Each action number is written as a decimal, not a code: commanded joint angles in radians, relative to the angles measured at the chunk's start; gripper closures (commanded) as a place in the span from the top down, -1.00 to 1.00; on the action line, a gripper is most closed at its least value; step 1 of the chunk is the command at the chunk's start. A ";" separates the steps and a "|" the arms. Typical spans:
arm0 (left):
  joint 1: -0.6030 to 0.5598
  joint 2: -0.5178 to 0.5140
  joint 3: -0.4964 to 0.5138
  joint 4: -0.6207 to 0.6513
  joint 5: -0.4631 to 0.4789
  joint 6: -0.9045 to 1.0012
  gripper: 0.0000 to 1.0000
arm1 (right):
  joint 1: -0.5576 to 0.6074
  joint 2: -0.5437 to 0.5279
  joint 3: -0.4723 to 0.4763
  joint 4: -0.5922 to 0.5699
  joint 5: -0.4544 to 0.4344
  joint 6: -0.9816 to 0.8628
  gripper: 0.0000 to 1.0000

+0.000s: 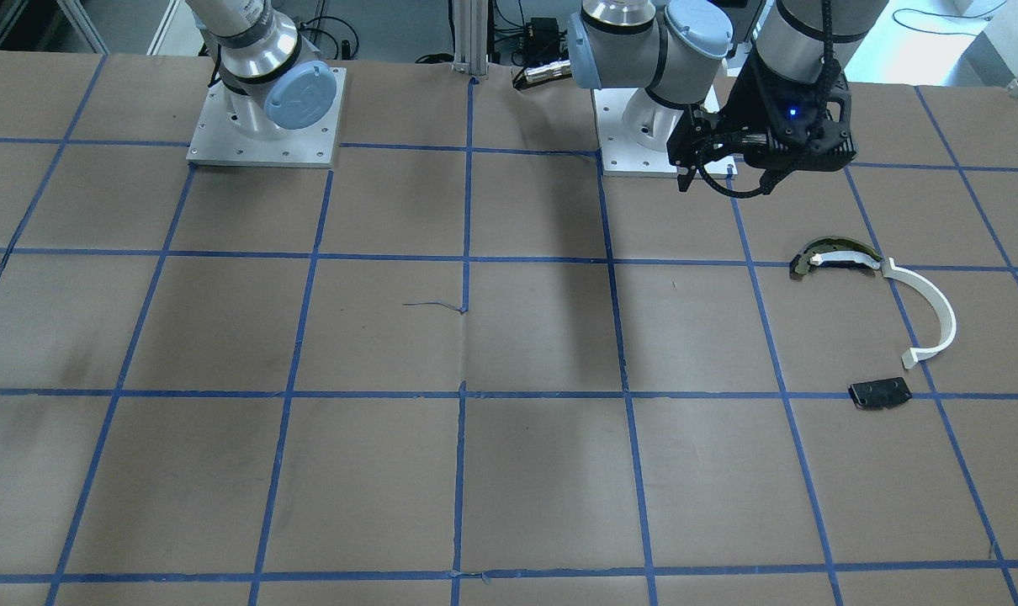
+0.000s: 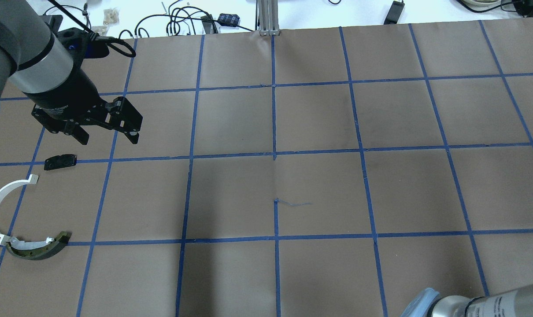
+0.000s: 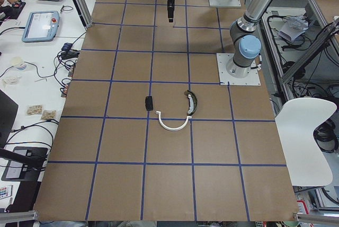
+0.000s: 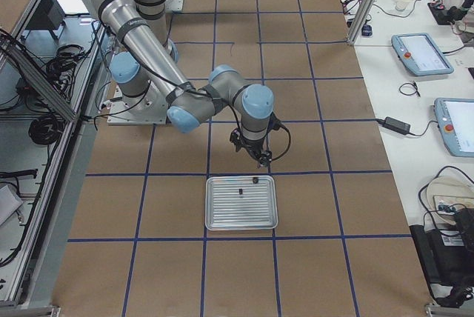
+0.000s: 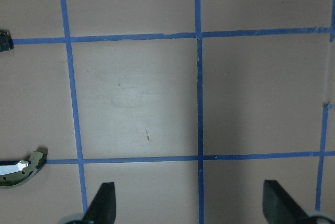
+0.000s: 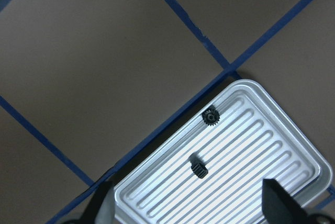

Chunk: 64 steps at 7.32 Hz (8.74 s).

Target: Place bearing gear from tray to pile

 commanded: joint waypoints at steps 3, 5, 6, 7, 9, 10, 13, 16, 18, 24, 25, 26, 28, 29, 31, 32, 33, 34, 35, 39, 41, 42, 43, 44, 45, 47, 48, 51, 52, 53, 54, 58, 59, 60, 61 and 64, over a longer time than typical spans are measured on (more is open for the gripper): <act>0.005 -0.002 -0.004 0.003 -0.001 0.002 1.00 | -0.096 0.175 0.037 -0.262 0.047 -0.196 0.93; 0.005 -0.013 -0.004 0.032 -0.001 0.000 1.00 | -0.096 0.175 0.060 -0.258 0.070 -0.202 0.80; 0.005 -0.013 -0.004 0.037 0.000 0.000 1.00 | -0.097 0.177 0.080 -0.267 0.071 -0.218 0.69; 0.005 -0.013 -0.004 0.037 -0.001 0.000 1.00 | -0.097 0.175 0.085 -0.272 0.071 -0.222 0.59; 0.005 -0.019 -0.004 0.050 -0.003 0.000 1.00 | -0.097 0.177 0.085 -0.273 0.068 -0.225 0.39; 0.006 -0.020 -0.004 0.050 -0.003 -0.002 1.00 | -0.097 0.177 0.085 -0.275 0.068 -0.227 0.08; 0.006 -0.022 -0.004 0.064 -0.006 -0.003 1.00 | -0.097 0.174 0.085 -0.273 0.058 -0.227 -0.59; 0.006 -0.026 -0.004 0.078 -0.009 -0.006 1.00 | -0.088 0.070 0.084 -0.187 0.035 -0.180 -0.78; 0.008 -0.025 -0.005 0.077 -0.009 -0.009 1.00 | -0.009 -0.127 0.087 0.114 0.035 0.092 -0.77; 0.008 -0.023 -0.004 0.077 -0.012 -0.017 1.00 | 0.747 -0.389 0.077 0.390 0.121 1.310 -0.75; 0.008 -0.023 -0.004 0.077 -0.012 -0.017 1.00 | 0.830 -0.345 0.079 0.292 0.148 1.482 -0.74; 0.008 -0.023 -0.004 0.077 -0.012 -0.017 1.00 | 0.929 -0.278 0.079 0.208 0.175 1.593 -0.74; 0.008 -0.020 -0.004 0.064 -0.009 -0.017 1.00 | 1.120 -0.135 0.087 -0.051 0.182 1.980 -0.72; 0.011 -0.020 -0.004 0.064 -0.006 -0.003 1.00 | 1.165 -0.084 0.085 -0.170 0.186 2.071 -0.72; 0.000 -0.022 0.001 0.063 -0.014 -0.003 1.00 | 1.184 -0.050 0.090 -0.230 0.234 2.147 -0.61; 0.000 -0.022 0.007 0.064 -0.015 -0.003 1.00 | 1.184 -0.056 0.115 -0.232 0.234 2.160 0.49; 0.000 -0.028 0.009 0.064 -0.033 -0.003 1.00 | 1.184 -0.068 0.128 -0.255 0.233 2.211 0.99; 0.000 -0.028 0.000 0.063 -0.038 -0.003 1.00 | 1.174 -0.085 0.126 -0.247 0.228 2.221 1.00; -0.003 -0.031 -0.005 0.067 -0.037 0.000 1.00 | 1.148 -0.120 0.116 -0.211 0.229 2.217 1.00; -0.083 -0.135 -0.014 0.151 -0.038 -0.023 1.00 | 0.760 -0.279 -0.081 0.447 0.053 1.438 1.00; -0.223 -0.268 -0.017 0.341 -0.038 -0.110 1.00 | 0.511 -0.283 -0.122 0.516 -0.146 1.009 0.98; -0.271 -0.328 -0.017 0.389 -0.038 -0.104 1.00 | 0.404 -0.279 -0.114 0.513 -0.136 0.847 0.99; -0.305 -0.391 -0.017 0.446 -0.038 -0.104 1.00 | 0.321 -0.264 -0.096 0.475 -0.133 0.687 0.99; -0.338 -0.440 -0.017 0.489 -0.037 -0.103 1.00 | 0.249 -0.235 -0.061 0.372 -0.131 0.508 0.99; -0.366 -0.497 -0.017 0.550 -0.037 -0.104 1.00 | 0.170 -0.199 -0.008 0.220 -0.130 0.332 0.98; -0.397 -0.574 -0.017 0.586 -0.035 -0.112 1.00 | 0.040 -0.121 0.086 -0.009 0.010 0.037 0.98; -0.402 -0.607 -0.017 0.615 -0.037 -0.110 1.00 | -0.009 -0.086 0.100 -0.042 0.068 -0.065 0.89; -0.418 -0.646 -0.017 0.641 -0.037 -0.104 1.00 | -0.027 0.049 0.071 -0.134 0.112 -0.405 0.69; -0.422 -0.645 -0.019 0.630 -0.034 -0.107 0.95 | -0.027 0.071 0.067 -0.137 0.164 -0.496 0.67; -0.422 -0.648 -0.019 0.629 -0.032 -0.100 0.81 | -0.027 0.101 0.048 -0.138 0.171 -0.540 0.67; -0.422 -0.655 -0.019 0.630 -0.031 -0.097 0.81 | -0.027 0.129 0.030 -0.137 0.171 -0.572 0.64; -0.422 -0.665 -0.019 0.604 -0.026 -0.100 0.17 | -0.028 0.186 0.011 -0.138 0.173 -0.643 0.62; -0.422 -0.666 -0.019 0.604 -0.027 -0.100 -0.17 | -0.030 0.188 0.013 -0.138 0.171 -0.641 0.60; -0.422 -0.666 -0.017 0.604 -0.029 -0.101 -0.79 | -0.030 0.189 0.014 -0.138 0.171 -0.644 0.60; -0.422 -0.666 -0.017 0.604 -0.034 -0.104 -1.00 | -0.030 0.195 0.013 -0.138 0.171 -0.646 0.60; -0.402 -0.623 0.004 0.554 -0.015 -0.097 -1.00 | -0.034 0.209 0.014 -0.142 0.171 -0.646 0.35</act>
